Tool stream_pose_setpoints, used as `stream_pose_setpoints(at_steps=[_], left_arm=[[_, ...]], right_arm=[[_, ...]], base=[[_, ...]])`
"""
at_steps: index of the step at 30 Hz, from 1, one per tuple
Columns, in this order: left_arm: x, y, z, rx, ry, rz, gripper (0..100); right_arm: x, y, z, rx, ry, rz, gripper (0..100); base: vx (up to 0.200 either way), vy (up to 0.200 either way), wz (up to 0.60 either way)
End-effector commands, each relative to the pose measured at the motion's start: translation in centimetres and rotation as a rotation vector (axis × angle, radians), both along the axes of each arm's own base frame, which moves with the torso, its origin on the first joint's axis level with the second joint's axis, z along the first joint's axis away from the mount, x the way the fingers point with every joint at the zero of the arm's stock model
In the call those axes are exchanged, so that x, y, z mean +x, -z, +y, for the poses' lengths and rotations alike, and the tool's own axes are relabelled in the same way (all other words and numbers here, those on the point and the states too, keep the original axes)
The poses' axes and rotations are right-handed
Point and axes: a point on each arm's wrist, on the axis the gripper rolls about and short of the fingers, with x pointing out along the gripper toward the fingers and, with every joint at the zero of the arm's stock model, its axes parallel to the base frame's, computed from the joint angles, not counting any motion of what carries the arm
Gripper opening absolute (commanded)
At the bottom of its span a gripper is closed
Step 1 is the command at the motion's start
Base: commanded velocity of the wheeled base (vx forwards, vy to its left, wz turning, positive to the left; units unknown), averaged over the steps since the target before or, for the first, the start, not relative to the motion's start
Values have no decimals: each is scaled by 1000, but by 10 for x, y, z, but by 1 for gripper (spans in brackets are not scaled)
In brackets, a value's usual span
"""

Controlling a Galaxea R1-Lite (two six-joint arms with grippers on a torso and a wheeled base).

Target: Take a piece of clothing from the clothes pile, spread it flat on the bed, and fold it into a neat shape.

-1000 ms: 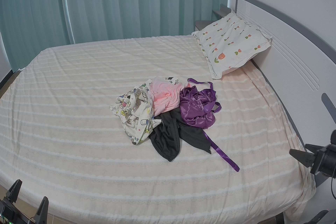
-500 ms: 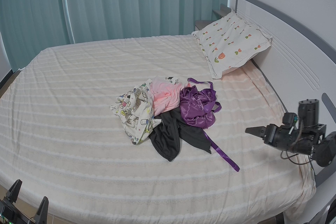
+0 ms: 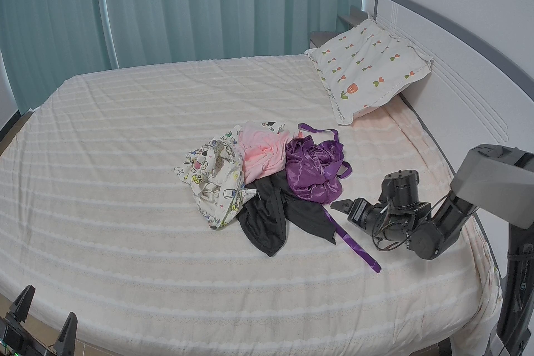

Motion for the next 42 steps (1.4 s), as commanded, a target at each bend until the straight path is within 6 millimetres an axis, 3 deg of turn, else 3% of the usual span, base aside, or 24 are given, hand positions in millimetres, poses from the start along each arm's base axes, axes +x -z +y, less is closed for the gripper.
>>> stream_pose_setpoints(at_steps=[1,9,24,25,35,42], left_arm=[[1,5,0,0,0,8,100],[1,5,0,0,0,8,100],[1,5,0,0,0,8,100],[1,5,0,0,0,8,100],[1,5,0,3,0,7,100],[0,5,0,0,2,5,100]], right_arm=[[8,31,24,-13,-40,36,100],[23,58,43,-38,-41,29,100],[47,66,65,-63,-37,-23,100],[46,67,65,-65,-37,-17,0],[38,55,60,-71,-45,-23,0],[3,19,42,18,-67,-24,0]], base=[[0,0,0],[0,0,0],[0,0,0],[0,0,0],[0,0,0],[0,0,0]])
